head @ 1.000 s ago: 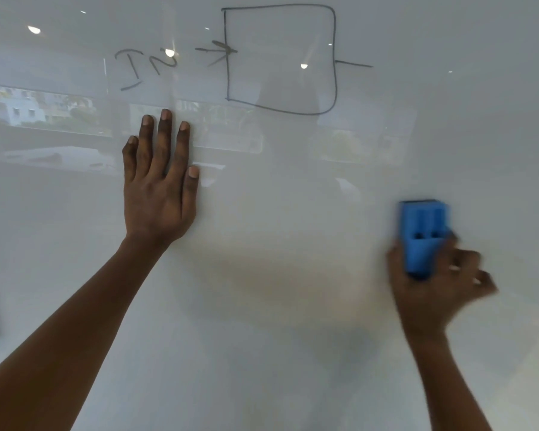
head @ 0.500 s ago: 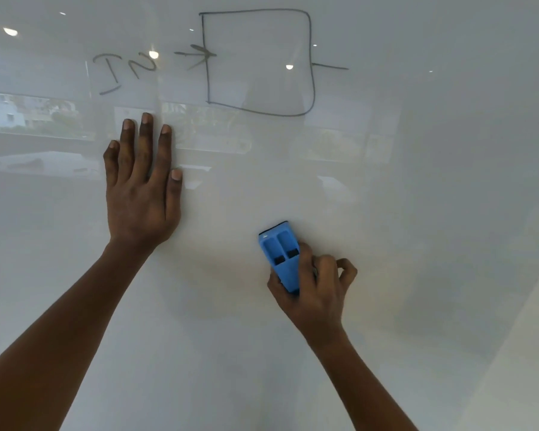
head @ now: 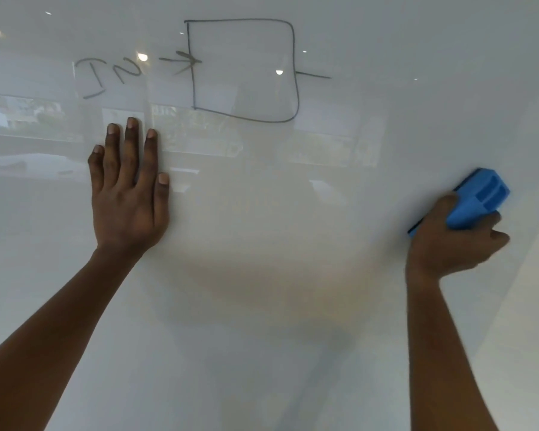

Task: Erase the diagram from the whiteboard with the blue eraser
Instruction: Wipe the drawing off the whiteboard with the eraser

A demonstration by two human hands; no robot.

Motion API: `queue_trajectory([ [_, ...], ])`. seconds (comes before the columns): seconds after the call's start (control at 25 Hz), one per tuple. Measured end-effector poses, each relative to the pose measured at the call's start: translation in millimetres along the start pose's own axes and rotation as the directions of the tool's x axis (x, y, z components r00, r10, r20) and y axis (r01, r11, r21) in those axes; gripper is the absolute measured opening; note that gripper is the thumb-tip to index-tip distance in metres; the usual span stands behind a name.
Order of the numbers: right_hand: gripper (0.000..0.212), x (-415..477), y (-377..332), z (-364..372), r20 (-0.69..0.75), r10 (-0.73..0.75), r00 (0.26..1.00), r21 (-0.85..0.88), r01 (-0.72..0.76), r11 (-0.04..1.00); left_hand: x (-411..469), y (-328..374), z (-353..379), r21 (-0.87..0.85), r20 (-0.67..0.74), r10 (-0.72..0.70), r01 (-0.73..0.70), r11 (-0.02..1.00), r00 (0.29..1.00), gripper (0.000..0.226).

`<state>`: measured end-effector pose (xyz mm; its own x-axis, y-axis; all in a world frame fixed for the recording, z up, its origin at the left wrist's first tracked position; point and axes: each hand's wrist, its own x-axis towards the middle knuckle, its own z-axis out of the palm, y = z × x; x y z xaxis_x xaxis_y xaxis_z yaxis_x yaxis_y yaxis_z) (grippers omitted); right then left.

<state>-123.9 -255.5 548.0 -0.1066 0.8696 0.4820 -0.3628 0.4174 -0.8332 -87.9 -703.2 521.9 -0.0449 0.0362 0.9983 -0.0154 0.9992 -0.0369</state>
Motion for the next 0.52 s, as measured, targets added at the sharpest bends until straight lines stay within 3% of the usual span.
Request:
queue_trajectory([
  [0.08, 0.064, -50.3, -21.2, 7.6, 0.031, -0.246, 0.969, 0.037, 0.245, 0.969, -1.0, 0.1, -0.6, -0.002, 0.005, 0.006, -0.006, 1.0, 1.0, 0.062],
  [0.2, 0.064, -137.9, -50.6, 9.2, 0.188, -0.635, 0.749, 0.132, 0.621, 0.773, 0.0, -1.3, -1.9, -0.009, 0.022, 0.015, -0.015, 1.0, 1.0, 0.063],
  [0.28, 0.061, -159.3, -59.5, 11.7, 0.227, -0.698, 0.679, 0.162, 0.68, 0.715, 1.4, -1.0, -3.1, -0.013, 0.031, 0.013, -0.013, 1.0, 0.999, 0.064],
  [0.52, 0.061, -157.2, -58.4, 6.8, 0.254, -0.686, 0.682, 0.117, 0.682, 0.722, 5.2, 9.9, -15.7, -0.027, 0.086, -0.015, 0.017, 0.999, 0.996, 0.063],
])
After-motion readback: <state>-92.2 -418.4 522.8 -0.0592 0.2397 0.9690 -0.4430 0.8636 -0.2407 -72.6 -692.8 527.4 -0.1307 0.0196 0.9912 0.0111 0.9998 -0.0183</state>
